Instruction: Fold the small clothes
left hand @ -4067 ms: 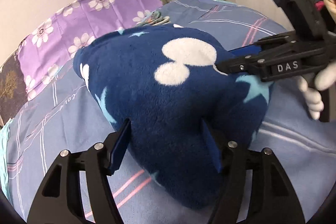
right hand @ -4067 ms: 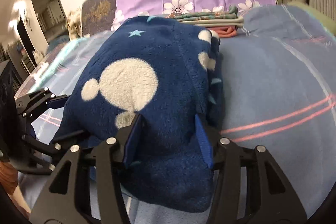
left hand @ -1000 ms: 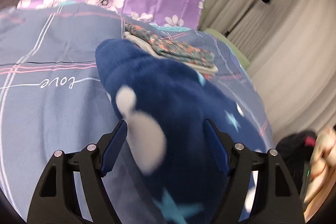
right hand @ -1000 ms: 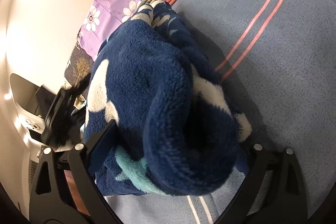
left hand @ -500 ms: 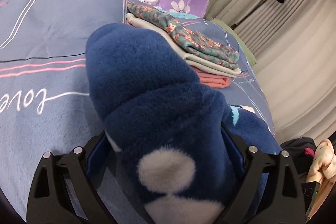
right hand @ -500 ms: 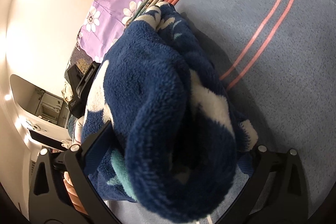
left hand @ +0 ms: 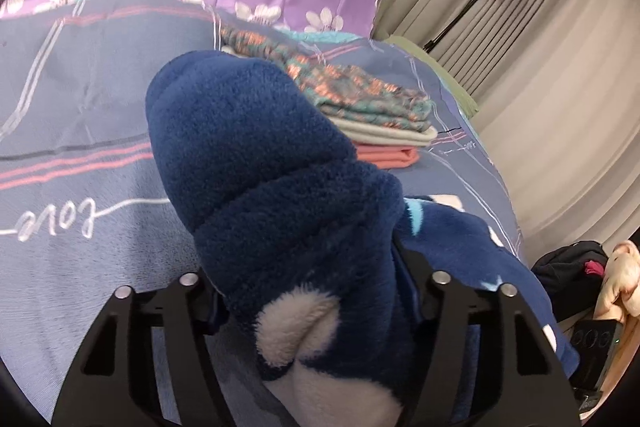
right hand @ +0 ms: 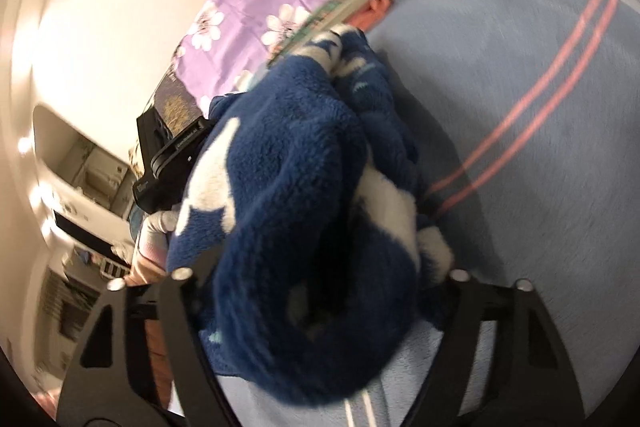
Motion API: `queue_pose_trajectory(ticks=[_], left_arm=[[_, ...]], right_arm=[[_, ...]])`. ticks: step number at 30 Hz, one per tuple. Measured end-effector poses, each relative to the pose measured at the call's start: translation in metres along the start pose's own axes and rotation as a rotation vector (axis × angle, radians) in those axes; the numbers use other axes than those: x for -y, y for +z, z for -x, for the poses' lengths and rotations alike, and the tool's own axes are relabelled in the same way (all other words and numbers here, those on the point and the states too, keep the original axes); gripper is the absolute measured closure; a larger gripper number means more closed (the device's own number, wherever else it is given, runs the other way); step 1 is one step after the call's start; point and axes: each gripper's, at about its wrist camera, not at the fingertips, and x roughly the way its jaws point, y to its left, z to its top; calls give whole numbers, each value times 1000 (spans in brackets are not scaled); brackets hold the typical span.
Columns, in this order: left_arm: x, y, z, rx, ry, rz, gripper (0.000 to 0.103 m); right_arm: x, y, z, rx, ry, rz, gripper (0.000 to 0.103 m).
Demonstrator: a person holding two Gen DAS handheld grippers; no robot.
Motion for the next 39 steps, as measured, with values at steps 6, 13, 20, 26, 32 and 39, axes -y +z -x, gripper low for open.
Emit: queue_pose_trajectory(ticks=[6, 13, 20, 26, 32, 39], left_arm=[[15, -2, 47, 92, -12, -18, 44], [22, 5, 128, 231, 37, -61, 44], [-8, 56, 203, 357, 227, -41, 43], [-72, 110, 225, 481, 368, 90, 44], [-126, 150, 179, 462, 522, 130, 43], [-191, 160, 115, 402, 595, 217, 42]], right_arm=[[-21, 9, 15, 33, -4, 116, 42], [-64, 31, 24, 65, 48, 276, 43], [-161, 108, -25, 59, 177, 511, 44], [-229, 181, -128, -23, 230, 624, 44], [-252, 224, -244, -87, 121, 619, 44], [-237, 242, -353, -109, -23, 607, 45]])
